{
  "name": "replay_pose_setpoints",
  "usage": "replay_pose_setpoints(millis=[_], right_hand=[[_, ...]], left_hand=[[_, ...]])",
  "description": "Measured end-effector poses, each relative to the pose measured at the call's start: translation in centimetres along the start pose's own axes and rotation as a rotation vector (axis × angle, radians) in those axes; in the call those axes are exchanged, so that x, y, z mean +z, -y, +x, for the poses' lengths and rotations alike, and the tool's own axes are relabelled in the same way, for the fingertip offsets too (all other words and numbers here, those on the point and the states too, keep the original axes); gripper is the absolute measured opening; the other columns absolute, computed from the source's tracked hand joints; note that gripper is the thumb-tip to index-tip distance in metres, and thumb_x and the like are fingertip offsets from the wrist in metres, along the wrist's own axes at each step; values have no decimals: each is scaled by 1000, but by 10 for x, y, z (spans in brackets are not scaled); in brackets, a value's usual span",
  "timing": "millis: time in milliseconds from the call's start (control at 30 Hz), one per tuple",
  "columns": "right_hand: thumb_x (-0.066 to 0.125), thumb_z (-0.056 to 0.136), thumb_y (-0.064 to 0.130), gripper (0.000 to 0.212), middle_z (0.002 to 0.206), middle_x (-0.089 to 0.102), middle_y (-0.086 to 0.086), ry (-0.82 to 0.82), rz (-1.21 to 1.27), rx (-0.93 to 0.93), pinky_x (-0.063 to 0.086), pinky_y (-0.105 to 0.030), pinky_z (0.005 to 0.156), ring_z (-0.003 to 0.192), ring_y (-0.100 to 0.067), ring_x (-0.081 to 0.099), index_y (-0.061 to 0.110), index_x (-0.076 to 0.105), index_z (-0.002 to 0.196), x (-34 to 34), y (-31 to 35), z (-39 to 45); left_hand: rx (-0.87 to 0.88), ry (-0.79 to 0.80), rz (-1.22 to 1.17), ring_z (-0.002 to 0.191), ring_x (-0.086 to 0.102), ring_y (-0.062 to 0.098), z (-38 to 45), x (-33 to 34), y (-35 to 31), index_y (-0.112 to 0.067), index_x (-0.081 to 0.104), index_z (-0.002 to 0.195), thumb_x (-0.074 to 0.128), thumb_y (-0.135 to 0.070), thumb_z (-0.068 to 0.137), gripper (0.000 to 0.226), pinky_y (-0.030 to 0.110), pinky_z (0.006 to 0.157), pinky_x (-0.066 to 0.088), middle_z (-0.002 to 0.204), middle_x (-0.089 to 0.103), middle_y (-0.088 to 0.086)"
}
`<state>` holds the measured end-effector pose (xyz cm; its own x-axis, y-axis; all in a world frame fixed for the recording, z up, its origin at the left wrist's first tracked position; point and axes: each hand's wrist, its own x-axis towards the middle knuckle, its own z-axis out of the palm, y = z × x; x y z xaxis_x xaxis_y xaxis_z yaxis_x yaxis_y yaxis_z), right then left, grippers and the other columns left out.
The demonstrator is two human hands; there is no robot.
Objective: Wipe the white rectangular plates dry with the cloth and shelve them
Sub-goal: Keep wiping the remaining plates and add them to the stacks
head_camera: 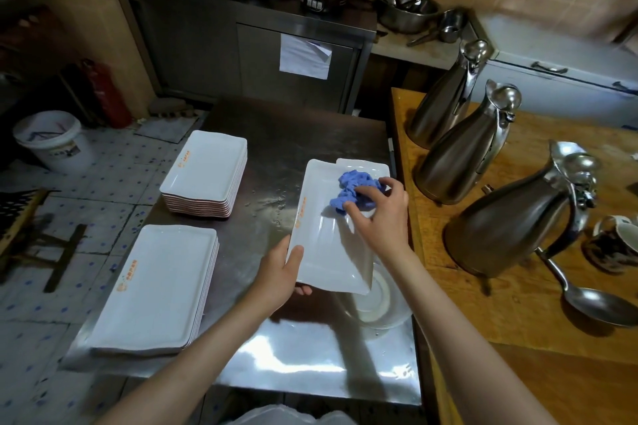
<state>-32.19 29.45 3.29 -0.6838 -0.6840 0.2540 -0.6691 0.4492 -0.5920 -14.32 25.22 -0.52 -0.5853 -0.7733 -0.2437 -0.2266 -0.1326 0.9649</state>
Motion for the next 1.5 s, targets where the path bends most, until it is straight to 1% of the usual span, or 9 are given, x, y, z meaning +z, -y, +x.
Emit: replay_pose_setpoints(millis=[233, 367, 533, 767, 867, 967, 1167, 1367, 1500], right_hand=[[68, 82, 9, 31, 118, 56, -8, -145, 66, -10, 38, -10, 82, 111, -22, 48, 12, 59, 112, 9, 12, -4], [69, 81, 7, 45, 120, 58, -6, -182, 269, 152, 42, -15, 84, 110, -17, 55, 13, 48, 121, 4, 21, 2], [65, 83, 0, 31, 124, 50, -7, -203, 287, 124, 37, 5, 76, 105, -9, 50, 8, 62, 113, 6, 20, 5], [63, 86, 2, 27, 118, 61, -1, 13, 308, -21, 41, -12, 93, 99, -3, 50, 12, 66, 111, 7, 25, -1], [61, 87, 0, 26, 112, 56, 7, 127, 319, -65, 38, -2, 88, 93, 4, 48, 13, 66, 109, 9, 28, -12], [60, 84, -5, 27, 101, 53, 14, 189, 305, -131, 41, -9, 88, 91, 0, 49, 11, 69, 104, 6, 29, -24], [67, 67, -5, 27, 92, 59, 7, 261, 332, -223, 39, -3, 78, 87, -11, 55, 7, 74, 90, 7, 23, -46], [59, 60, -17, 42, 90, 63, 1, 356, 302, -228, 42, -6, 79, 89, -19, 60, 12, 75, 86, 20, 9, -63], [59, 61, 0, 26, 89, 69, -4, 413, 239, -310, 43, -15, 77, 87, -22, 61, 11, 73, 80, 18, 7, -69]], left_hand=[[5, 33, 3, 41, 57, 13, -2, 1, -4, -22, 47, 119, 35, -13, 102, 22, 21, 40, 46, 76, 65, 11], [-3, 63, 7, 42, 58, 16, -2, -2, -6, -19, 47, 122, 36, -14, 102, 23, 21, 40, 45, 76, 65, 10], [-9, 118, 12, 44, 61, 15, -2, -6, -14, -19, 48, 116, 36, -15, 102, 19, 20, 41, 46, 77, 66, 7], [-23, 153, -5, 48, 64, 18, 3, -7, -16, -24, 48, 115, 39, -18, 101, 17, 26, 47, 53, 74, 68, 3], [-25, 147, -51, 51, 64, 18, 5, -6, -16, -27, 50, 108, 45, -18, 100, 13, 29, 50, 54, 75, 68, 3], [-46, 118, -109, 54, 64, 17, 6, -7, -15, -25, 52, 109, 48, -19, 99, 12, 28, 52, 56, 80, 65, 3], [-73, 57, -149, 66, 66, 7, 8, -11, -8, -17, 53, 118, 49, -22, 98, 21, 32, 56, 59, 104, 60, 1], [-86, 11, -124, 60, 68, 13, 9, -16, 4, -19, 54, 101, 45, -24, 99, 10, 29, 50, 57, 90, 67, 6], [-37, -39, -18, 84, 70, 20, 11, -21, 19, -25, 58, 97, 45, -20, 100, 14, 42, 72, 58, 101, 69, 8]])
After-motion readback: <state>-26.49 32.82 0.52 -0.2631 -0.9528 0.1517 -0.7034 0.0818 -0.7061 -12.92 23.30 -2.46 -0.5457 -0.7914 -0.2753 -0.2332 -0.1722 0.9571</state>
